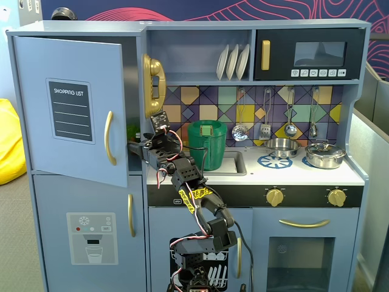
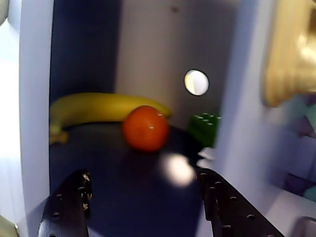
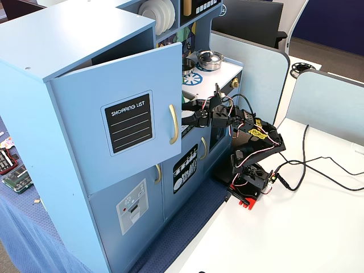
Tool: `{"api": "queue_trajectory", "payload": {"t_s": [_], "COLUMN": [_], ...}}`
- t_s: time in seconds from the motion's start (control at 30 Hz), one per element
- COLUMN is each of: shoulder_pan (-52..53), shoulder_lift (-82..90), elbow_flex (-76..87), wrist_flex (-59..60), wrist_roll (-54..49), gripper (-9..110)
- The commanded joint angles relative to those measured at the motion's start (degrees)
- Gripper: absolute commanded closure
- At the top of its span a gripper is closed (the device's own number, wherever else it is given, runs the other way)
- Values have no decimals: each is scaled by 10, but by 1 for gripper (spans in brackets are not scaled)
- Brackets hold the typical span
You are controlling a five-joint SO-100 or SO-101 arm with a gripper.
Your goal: Open the left cabinet door
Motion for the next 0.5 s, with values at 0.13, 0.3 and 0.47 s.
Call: {"api": "queue_trajectory", "payload": {"t_s": [0.13,0.3,0.47], "shoulder_pan": [-182,-222,-64], "shoulder_lift": [35,36,56], "elbow_flex": [23,23,40], "wrist_flex": [-54,-66,-10], "wrist_roll": [-14,-21,39], "gripper": [79,79,81]}}
